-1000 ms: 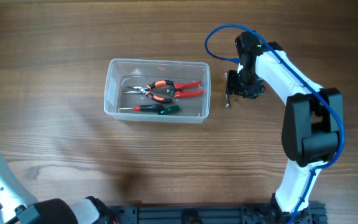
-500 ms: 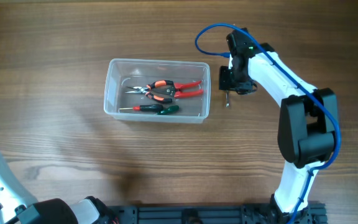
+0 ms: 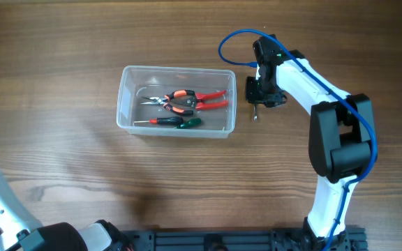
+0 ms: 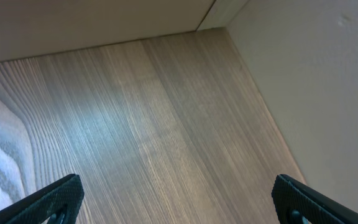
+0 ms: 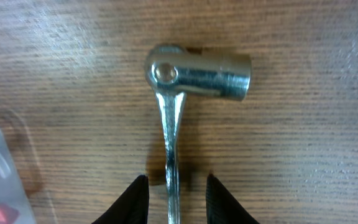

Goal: Pack container
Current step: 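Grasp the silver socket wrench by its shaft with the right gripper, then lower the socket wrench into the container and release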

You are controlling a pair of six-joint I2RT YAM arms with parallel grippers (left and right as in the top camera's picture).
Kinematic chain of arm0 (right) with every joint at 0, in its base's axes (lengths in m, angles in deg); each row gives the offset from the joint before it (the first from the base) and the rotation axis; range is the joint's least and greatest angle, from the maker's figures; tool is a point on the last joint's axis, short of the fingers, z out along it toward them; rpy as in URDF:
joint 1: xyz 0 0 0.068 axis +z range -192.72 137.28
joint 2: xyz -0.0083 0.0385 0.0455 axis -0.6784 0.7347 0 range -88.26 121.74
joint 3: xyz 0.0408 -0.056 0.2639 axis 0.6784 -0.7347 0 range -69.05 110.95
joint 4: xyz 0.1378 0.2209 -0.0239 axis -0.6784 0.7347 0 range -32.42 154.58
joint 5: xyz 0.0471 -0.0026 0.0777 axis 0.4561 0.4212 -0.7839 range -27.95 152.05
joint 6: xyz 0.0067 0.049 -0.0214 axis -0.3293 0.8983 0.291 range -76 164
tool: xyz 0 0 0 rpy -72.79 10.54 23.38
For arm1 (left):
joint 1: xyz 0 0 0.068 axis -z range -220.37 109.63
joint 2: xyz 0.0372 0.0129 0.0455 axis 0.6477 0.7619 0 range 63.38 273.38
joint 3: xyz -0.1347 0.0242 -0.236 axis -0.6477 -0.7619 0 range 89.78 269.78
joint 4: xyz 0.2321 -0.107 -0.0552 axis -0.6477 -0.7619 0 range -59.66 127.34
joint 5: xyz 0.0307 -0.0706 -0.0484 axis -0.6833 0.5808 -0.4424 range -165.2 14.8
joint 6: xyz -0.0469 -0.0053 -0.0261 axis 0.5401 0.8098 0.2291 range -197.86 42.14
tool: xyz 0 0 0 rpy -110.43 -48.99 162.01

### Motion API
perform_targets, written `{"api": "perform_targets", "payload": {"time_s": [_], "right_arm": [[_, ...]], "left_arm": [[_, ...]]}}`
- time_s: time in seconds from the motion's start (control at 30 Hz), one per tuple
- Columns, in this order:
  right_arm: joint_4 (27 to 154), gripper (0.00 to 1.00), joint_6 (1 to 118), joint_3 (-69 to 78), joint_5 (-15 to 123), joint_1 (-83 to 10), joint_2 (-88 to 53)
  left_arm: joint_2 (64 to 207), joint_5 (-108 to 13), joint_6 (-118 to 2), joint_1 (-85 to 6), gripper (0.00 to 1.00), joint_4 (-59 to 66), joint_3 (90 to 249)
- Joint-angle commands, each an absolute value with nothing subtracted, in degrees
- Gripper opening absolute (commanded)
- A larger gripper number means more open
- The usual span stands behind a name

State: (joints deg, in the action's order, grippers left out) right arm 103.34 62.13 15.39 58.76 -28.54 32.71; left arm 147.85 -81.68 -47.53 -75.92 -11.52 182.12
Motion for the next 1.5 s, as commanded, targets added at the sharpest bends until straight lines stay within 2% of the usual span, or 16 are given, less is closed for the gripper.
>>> {"api": "perform_targets", "payload": {"time_s": [0.0,0.07,0.13,0.17,0.37,0.5,0.63,0.83,0.93,1.07,1.17,1.47], "right_arm": [[102.77,0.29,62.04,15.0,60.6,-28.43,33.84],[103.23,0.26,61.96,15.0,60.77,-28.43,34.5],[103.27,0.18,61.98,15.0,60.97,-28.43,35.27],[103.01,0.04,62.02,15.0,60.95,-28.48,35.29],[105.83,0.04,58.76,17.77,60.93,-28.98,33.8],[111.71,0.04,52.27,28.46,60.69,-29.7,23.97],[110.62,0.04,46.98,39.28,58.13,-27.95,12.84],[106.97,0.04,23.84,42.84,43.03,-17.59,3.86],[109.66,0.04,11.01,41.09,39.18,-11.21,5.87],[114.64,0.04,-6.94,33.75,41.02,-4.74,14.54],[114.33,0.04,-8.53,30.71,44.25,-4.37,25.3],[114.2,0.04,-8.4,30.67,44.23,-4.48,35.72]], "left_arm": [[147.76,-81.42,-46.99,-76.13,1.0,-11.39,182.68],[147.76,-81.42,-46.99,-76.13,1.0,-11.39,182.68],[147.76,-81.42,-46.99,-76.13,1.0,-11.39,182.68],[147.76,-81.42,-46.99,-76.13,1.0,-11.39,182.68],[147.76,-81.42,-46.99,-76.13,1.0,-11.39,182.68],[147.76,-81.42,-46.99,-76.13,1.0,-11.39,182.68],[147.76,-81.42,-46.99,-76.13,1.0,-11.39,182.68],[147.76,-81.42,-46.99,-76.13,1.0,-11.39,182.68],[147.76,-81.42,-46.99,-76.13,1.0,-11.39,182.68],[147.76,-81.42,-46.99,-76.13,1.0,-11.39,182.68],[147.76,-81.42,-46.99,-76.13,1.0,-11.39,182.68],[147.76,-81.42,-46.99,-76.13,1.0,-11.39,182.68]]}}
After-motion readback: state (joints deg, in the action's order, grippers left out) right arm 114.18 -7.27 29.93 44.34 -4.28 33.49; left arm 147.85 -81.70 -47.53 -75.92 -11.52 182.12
